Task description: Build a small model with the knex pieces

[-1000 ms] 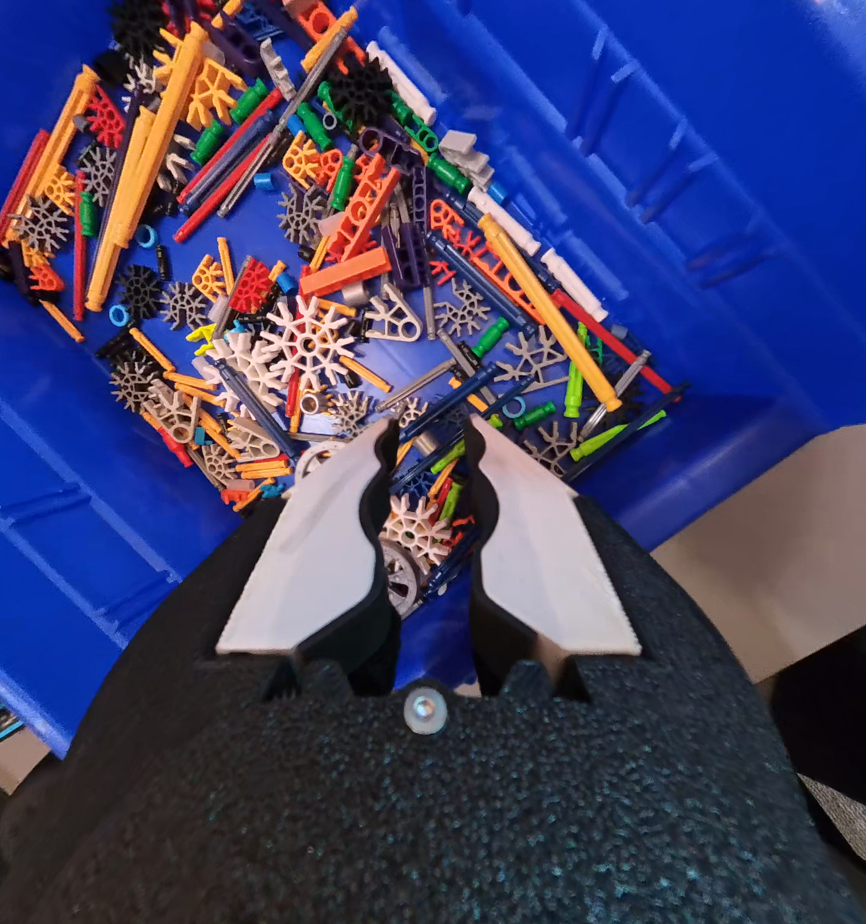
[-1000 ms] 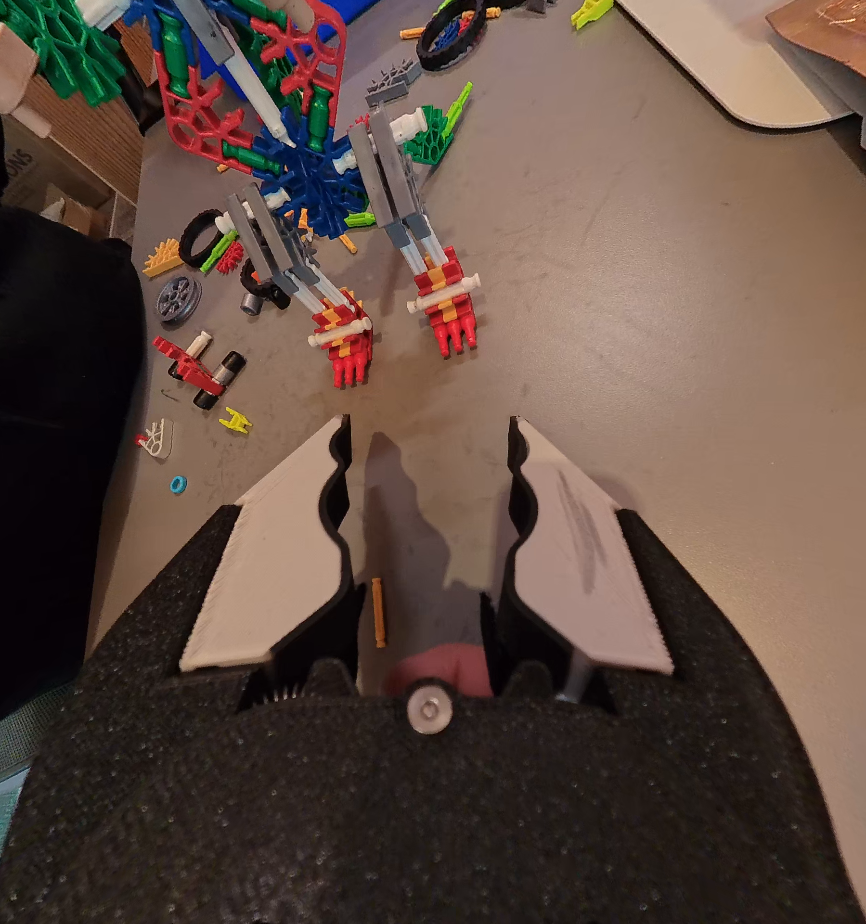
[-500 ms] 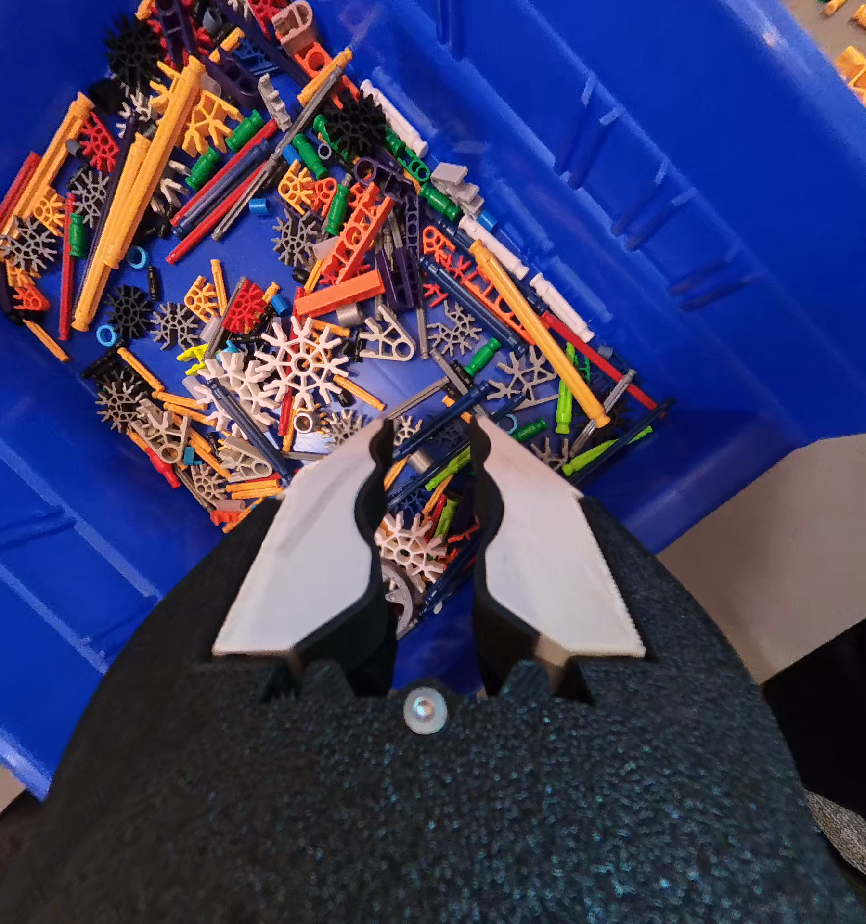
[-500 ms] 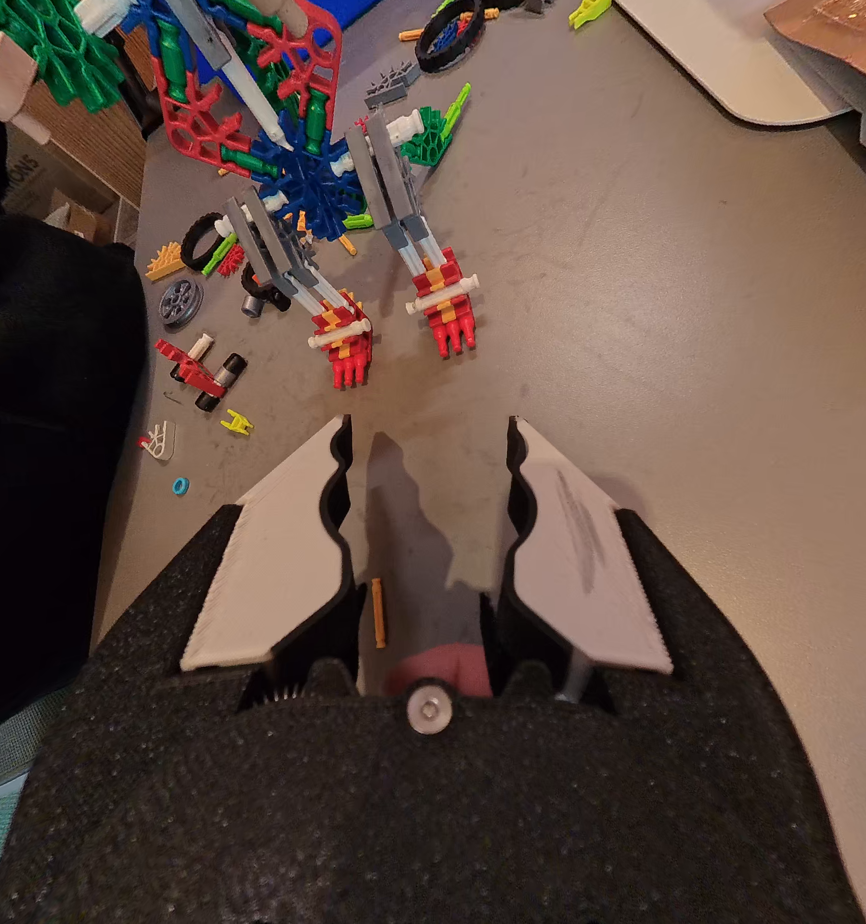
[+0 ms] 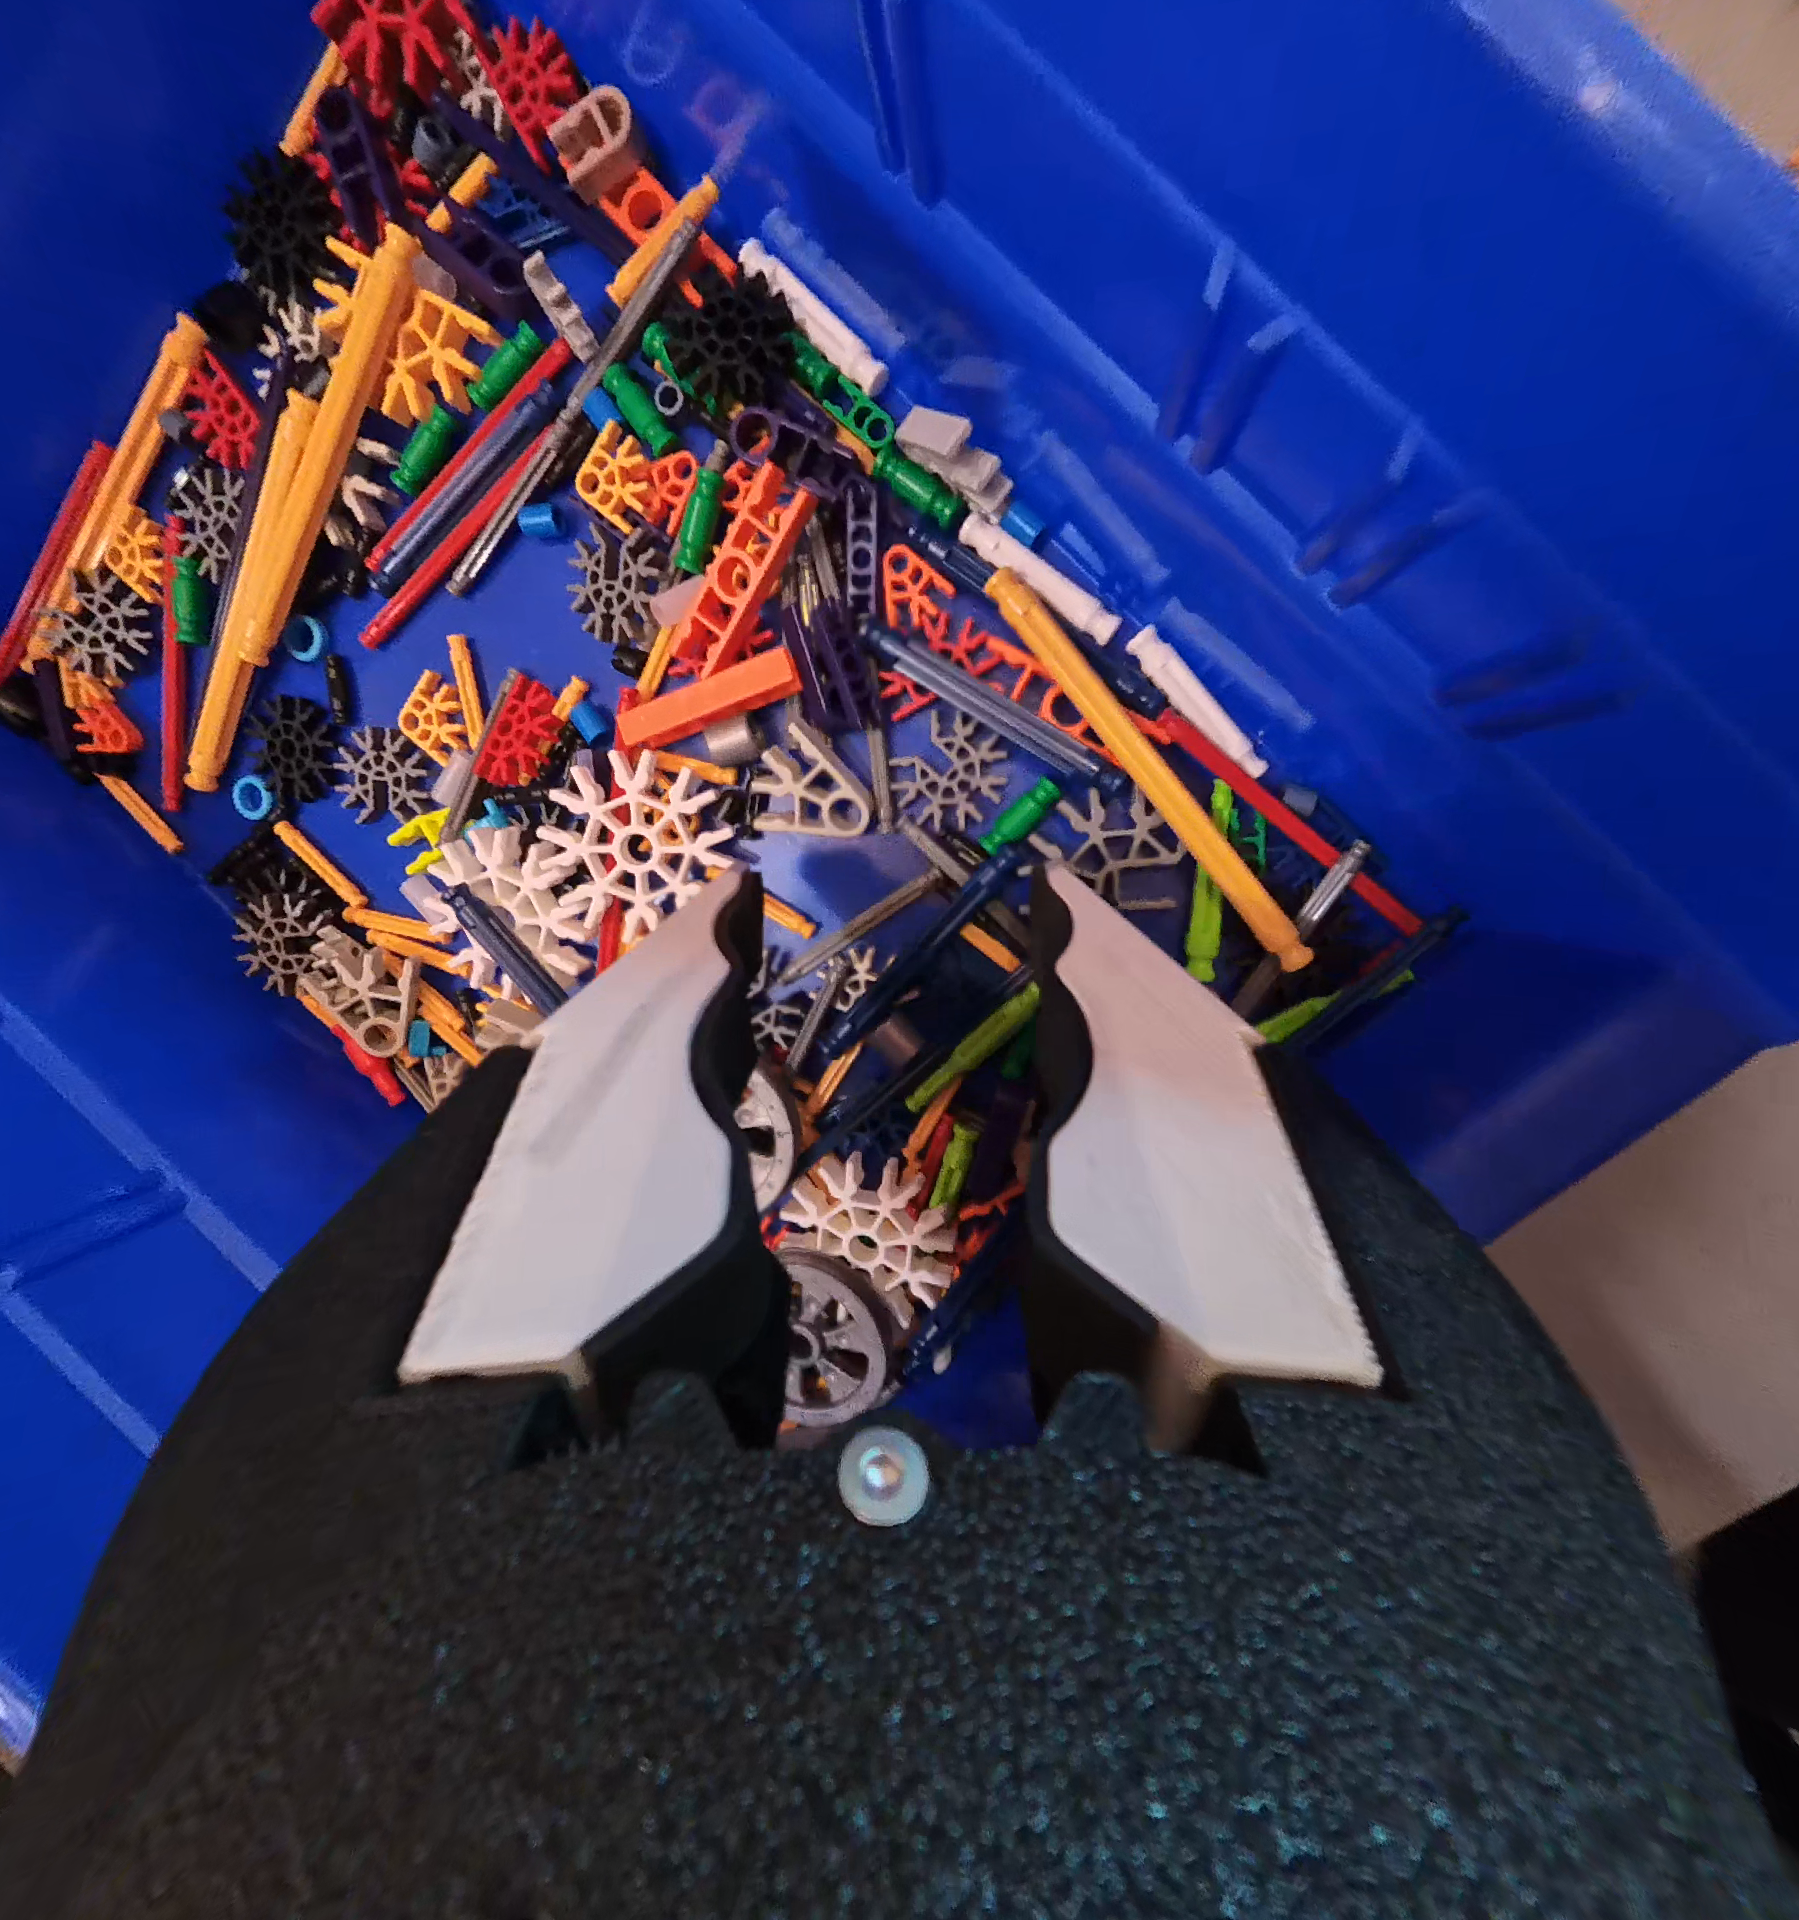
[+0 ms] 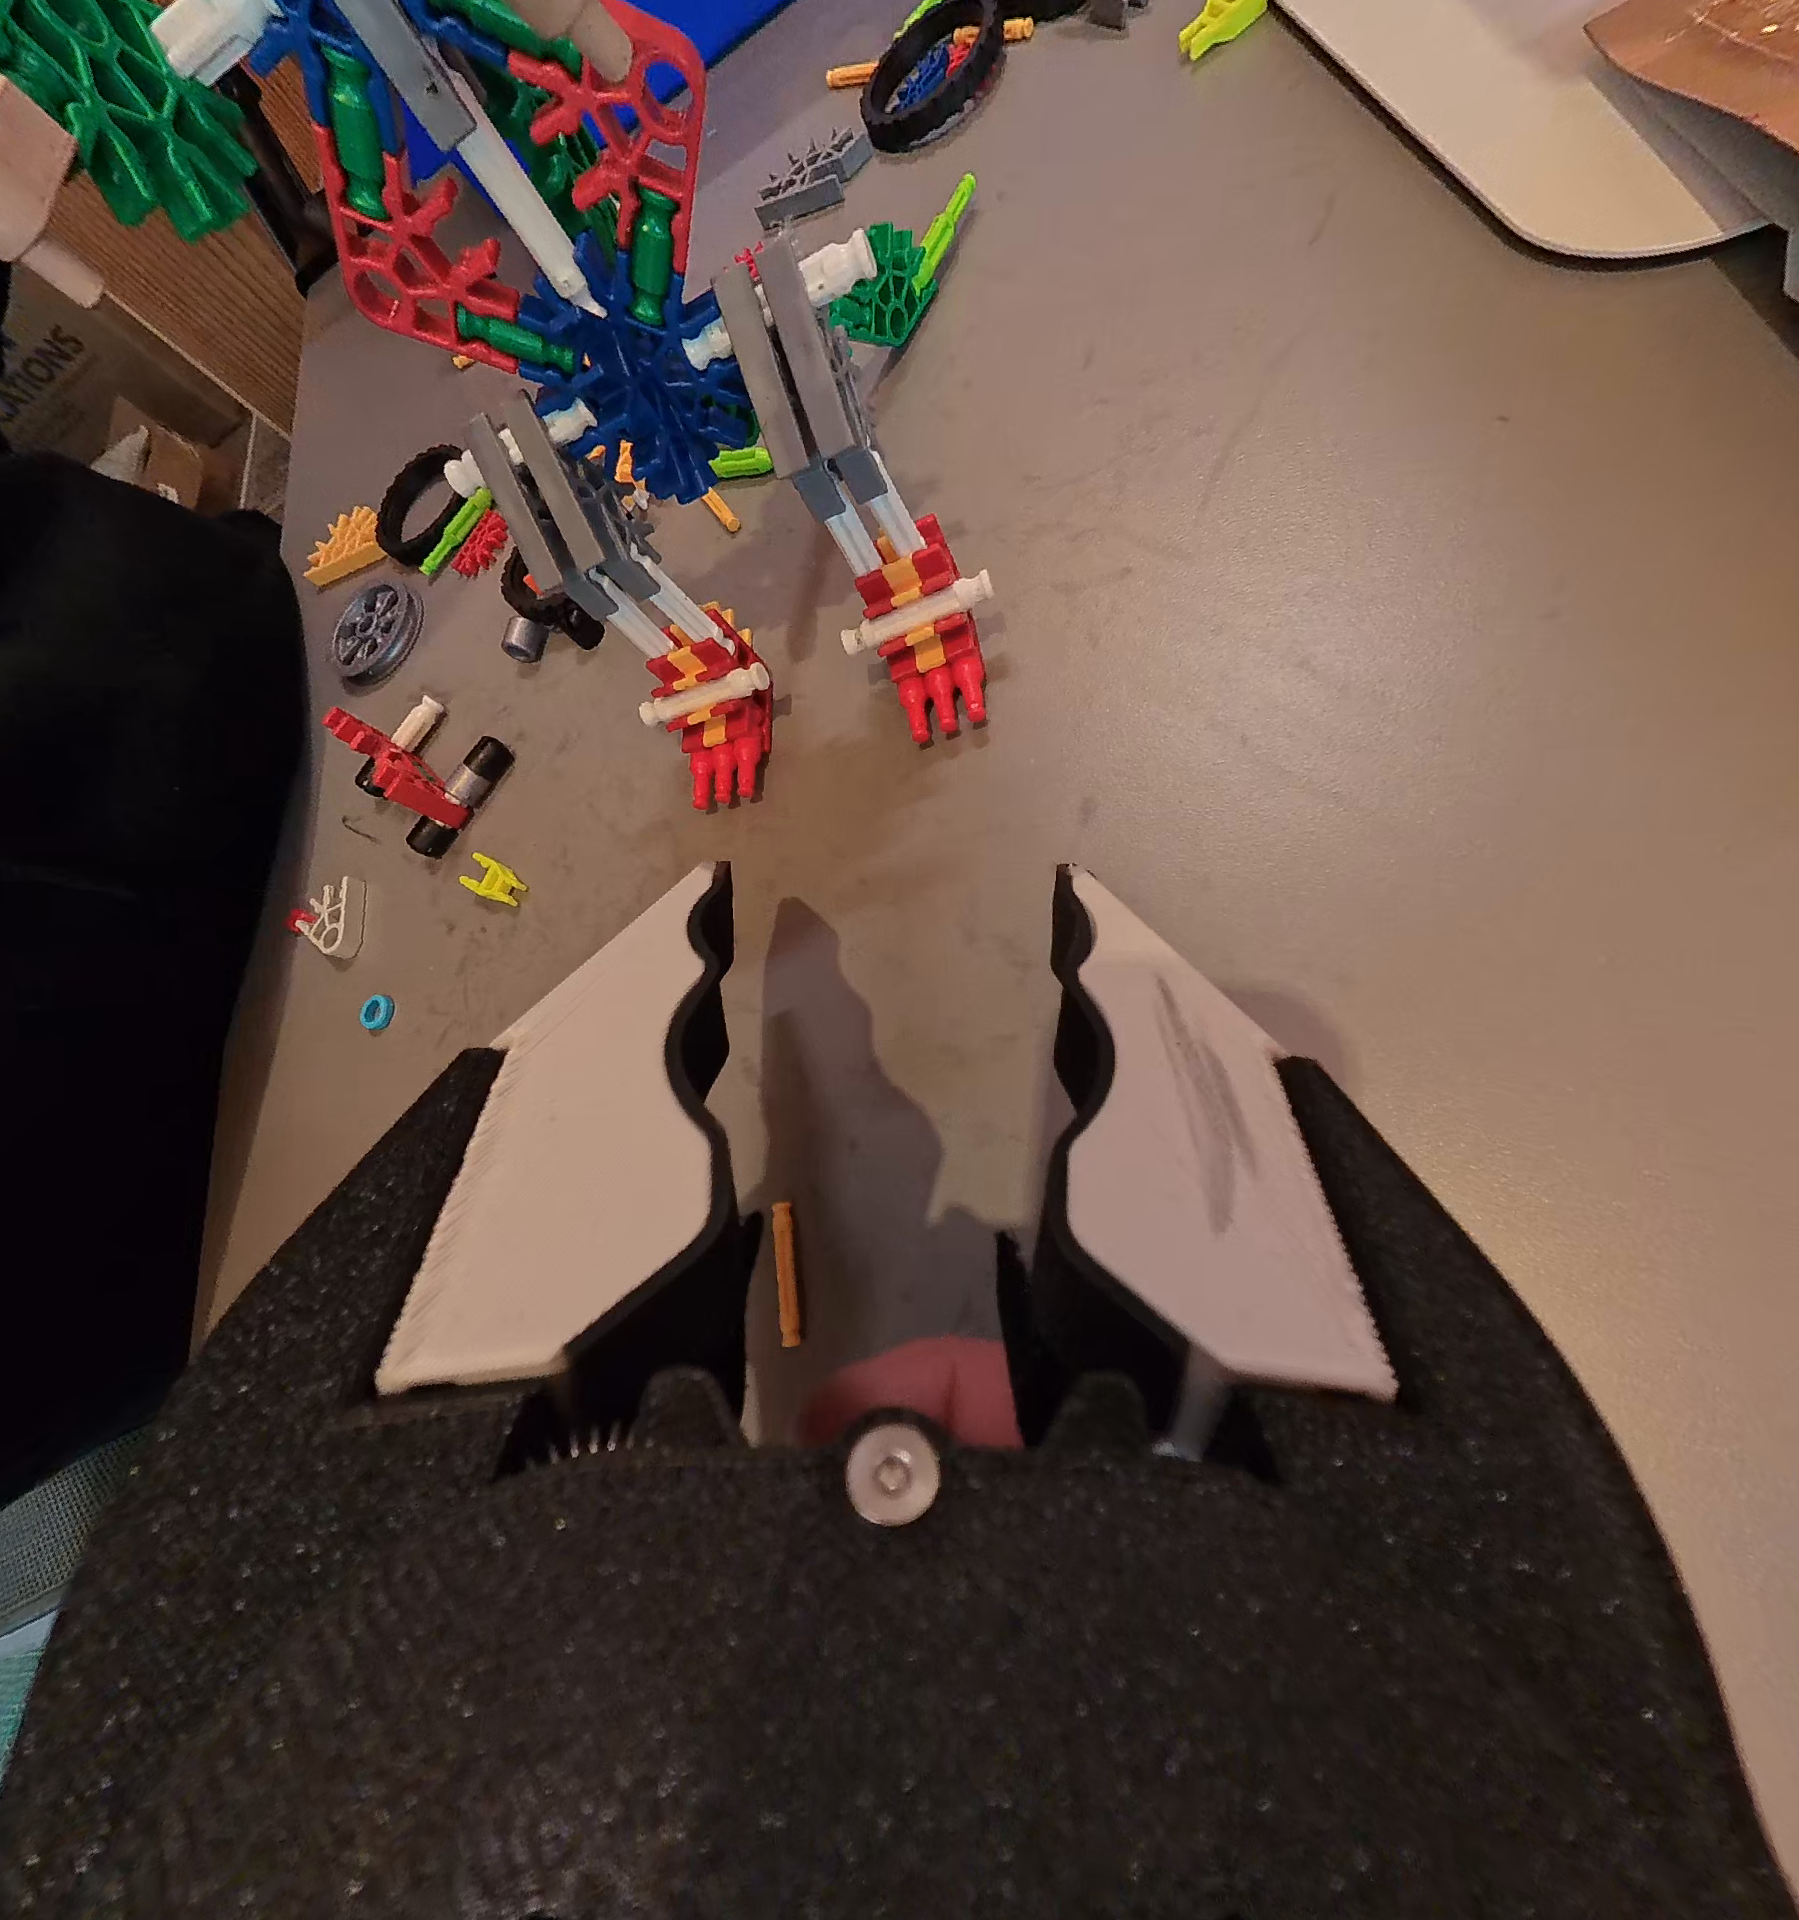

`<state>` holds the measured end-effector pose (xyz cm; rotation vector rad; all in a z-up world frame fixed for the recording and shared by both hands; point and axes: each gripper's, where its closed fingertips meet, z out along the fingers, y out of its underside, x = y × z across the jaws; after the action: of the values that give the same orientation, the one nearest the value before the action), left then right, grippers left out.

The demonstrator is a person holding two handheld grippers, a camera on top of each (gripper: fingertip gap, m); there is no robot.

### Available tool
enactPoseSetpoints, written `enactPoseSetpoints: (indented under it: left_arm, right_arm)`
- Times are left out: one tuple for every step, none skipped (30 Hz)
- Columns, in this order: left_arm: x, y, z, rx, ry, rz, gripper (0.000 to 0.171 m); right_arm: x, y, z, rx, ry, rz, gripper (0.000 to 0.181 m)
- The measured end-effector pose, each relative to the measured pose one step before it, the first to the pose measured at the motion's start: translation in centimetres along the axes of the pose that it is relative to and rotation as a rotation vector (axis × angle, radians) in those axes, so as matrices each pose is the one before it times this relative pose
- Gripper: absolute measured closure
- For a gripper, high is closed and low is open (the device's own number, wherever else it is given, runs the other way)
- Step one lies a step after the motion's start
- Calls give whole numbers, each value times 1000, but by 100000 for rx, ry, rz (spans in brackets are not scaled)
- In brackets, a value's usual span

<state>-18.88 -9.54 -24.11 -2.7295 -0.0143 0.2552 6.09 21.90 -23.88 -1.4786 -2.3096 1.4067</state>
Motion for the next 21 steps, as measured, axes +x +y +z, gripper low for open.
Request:
enactPoseSetpoints:
  left_arm:
    - [-81, -137, 46, 532, -429, 13, 123]
    - [-150, -66, 80, 182, -720, -446, 123]
    - [-170, 3, 60, -91, -732, -312, 122]
    - [-117, -31, 13, 245, -383, -421, 122]
    - [-153, -12, 34, 190, -725, -364, 122]
    - [-194, 3, 20, 52, -949, -533, 122]
    - [-233, 16, 12, -39, -1187, -313, 122]
    - [-309, 65, -2, -370, -1667, -150, 122]
    - [-340, 75, 4, -475, -1877, -68, 122]
    - [-362, 82, -5, -424, -1963, -111, 122]
    - [-445, 121, 13, -584, -2360, -337, 122]
    - [-489, 143, 19, -651, -2562, -214, 122]
    - [-440, 142, 24, -623, -2347, -6, 122]
    - [-462, 160, 22, -770, -2655, 359, 122]
    - [-438, 206, 12, -1028, -2694, 781, 122]
    - [-239, 119, 2, -573, -1544, 603, 122]
    - [-63, 43, -23, -130, -310, 27, 122]
    - [15, -51, -36, 412, 123, -241, 122]
    - [-2, -48, -67, 279, 14, -46, 122]
    - [-50, -44, -85, 260, -185, -19, 122]
    - [-66, -60, -108, 297, -255, -100, 122]
  right_arm:
    - [8, -7, -7, 17, -28, 114, 120]
    - [10, -7, 10, 12, -30, 111, 120]
    - [4, -7, -7, 21, -57, 113, 121]
    - [3, -1, -1, 26, -82, 143, 121]
    - [12, 0, -7, 29, -66, 152, 121]
    - [-1, -9, 0, 24, -43, 116, 121]
    - [14, 1, -2, 13, -34, 81, 121]
    - [3, -8, -1, 13, -32, 69, 121]
    - [2, 7, 0, 12, -35, 62, 121]
    - [4, -8, -1, 15, -34, 59, 121]
    - [-1, 0, -6, 9, -34, 54, 121]
    - [3, -8, -1, 15, -39, 57, 121]
    - [-1, 5, 1, 26, -54, 74, 121]
    - [7, -9, -6, 29, -56, 83, 121]
    - [-8, -1, -5, 18, -65, 88, 121]
    - [3, -1, -1, 25, -97, 117, 121]
    - [3, -16, -8, 37, -127, 167, 121]
    - [12, -8, -9, 36, -130, 198, 121]
    - [6, -1, -7, 34, -96, 178, 122]
    - [0, -2, 5, 22, -60, 114, 122]
    - [9, -6, -8, 10, -43, 69, 122]
